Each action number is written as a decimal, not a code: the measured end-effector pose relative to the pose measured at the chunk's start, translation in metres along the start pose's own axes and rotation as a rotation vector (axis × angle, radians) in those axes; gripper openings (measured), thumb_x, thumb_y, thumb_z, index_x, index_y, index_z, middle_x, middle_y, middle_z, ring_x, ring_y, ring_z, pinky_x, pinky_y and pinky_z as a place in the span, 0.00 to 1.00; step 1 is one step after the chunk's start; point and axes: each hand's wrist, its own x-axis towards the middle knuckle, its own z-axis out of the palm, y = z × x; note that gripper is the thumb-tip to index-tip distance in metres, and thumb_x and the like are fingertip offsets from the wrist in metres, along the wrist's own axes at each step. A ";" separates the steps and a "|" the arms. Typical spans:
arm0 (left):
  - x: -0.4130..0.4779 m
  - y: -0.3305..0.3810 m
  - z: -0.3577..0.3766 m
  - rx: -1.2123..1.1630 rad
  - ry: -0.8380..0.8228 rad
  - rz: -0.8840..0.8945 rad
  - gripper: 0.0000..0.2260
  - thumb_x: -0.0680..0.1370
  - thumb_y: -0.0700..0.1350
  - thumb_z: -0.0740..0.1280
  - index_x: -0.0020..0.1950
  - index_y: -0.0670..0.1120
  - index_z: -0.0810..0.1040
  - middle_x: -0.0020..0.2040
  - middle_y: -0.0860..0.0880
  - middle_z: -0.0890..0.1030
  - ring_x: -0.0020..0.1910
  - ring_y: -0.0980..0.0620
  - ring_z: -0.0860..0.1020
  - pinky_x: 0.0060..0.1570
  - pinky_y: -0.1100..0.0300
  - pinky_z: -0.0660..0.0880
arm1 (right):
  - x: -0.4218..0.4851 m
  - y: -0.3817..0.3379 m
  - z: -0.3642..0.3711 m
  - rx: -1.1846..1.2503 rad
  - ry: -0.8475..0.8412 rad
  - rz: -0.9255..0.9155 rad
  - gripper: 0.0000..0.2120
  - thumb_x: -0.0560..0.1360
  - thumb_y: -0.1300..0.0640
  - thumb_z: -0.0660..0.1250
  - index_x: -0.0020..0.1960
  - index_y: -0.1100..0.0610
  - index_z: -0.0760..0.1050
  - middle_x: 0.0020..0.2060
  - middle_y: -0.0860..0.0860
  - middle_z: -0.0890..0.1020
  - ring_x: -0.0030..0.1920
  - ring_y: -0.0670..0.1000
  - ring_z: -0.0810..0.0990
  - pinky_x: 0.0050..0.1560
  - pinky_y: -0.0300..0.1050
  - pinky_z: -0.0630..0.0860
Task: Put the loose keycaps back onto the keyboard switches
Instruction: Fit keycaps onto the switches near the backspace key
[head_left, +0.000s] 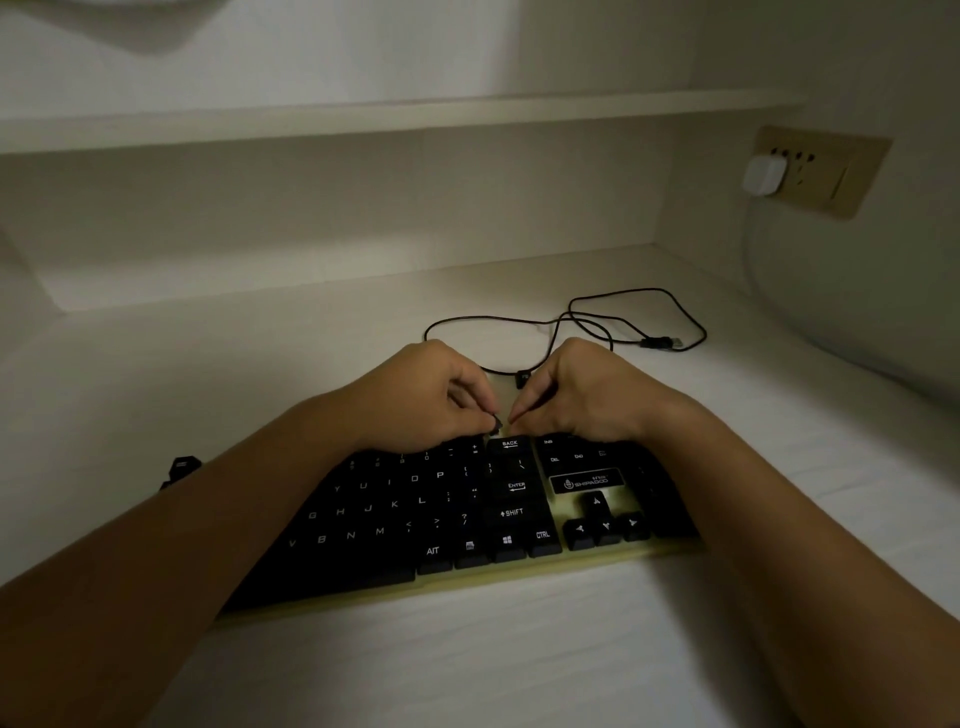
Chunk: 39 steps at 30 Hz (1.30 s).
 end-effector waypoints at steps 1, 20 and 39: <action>0.000 0.001 -0.001 0.014 -0.005 0.002 0.03 0.72 0.42 0.74 0.45 0.47 0.86 0.40 0.54 0.86 0.40 0.61 0.83 0.50 0.57 0.81 | 0.001 -0.001 0.000 -0.008 0.008 -0.003 0.04 0.68 0.54 0.80 0.42 0.52 0.88 0.32 0.43 0.85 0.31 0.35 0.79 0.34 0.25 0.69; 0.007 0.019 -0.001 0.302 0.013 -0.039 0.04 0.73 0.43 0.72 0.44 0.49 0.87 0.39 0.54 0.85 0.38 0.59 0.81 0.44 0.62 0.79 | 0.003 0.000 0.007 0.026 0.046 -0.036 0.02 0.69 0.57 0.79 0.42 0.53 0.88 0.34 0.45 0.87 0.33 0.35 0.79 0.36 0.26 0.71; -0.022 -0.004 0.034 0.162 0.370 0.095 0.04 0.75 0.41 0.69 0.45 0.44 0.84 0.40 0.51 0.85 0.38 0.52 0.82 0.45 0.56 0.78 | 0.004 -0.003 0.007 0.044 0.045 -0.017 0.01 0.69 0.59 0.78 0.41 0.54 0.88 0.33 0.44 0.86 0.33 0.35 0.80 0.36 0.28 0.72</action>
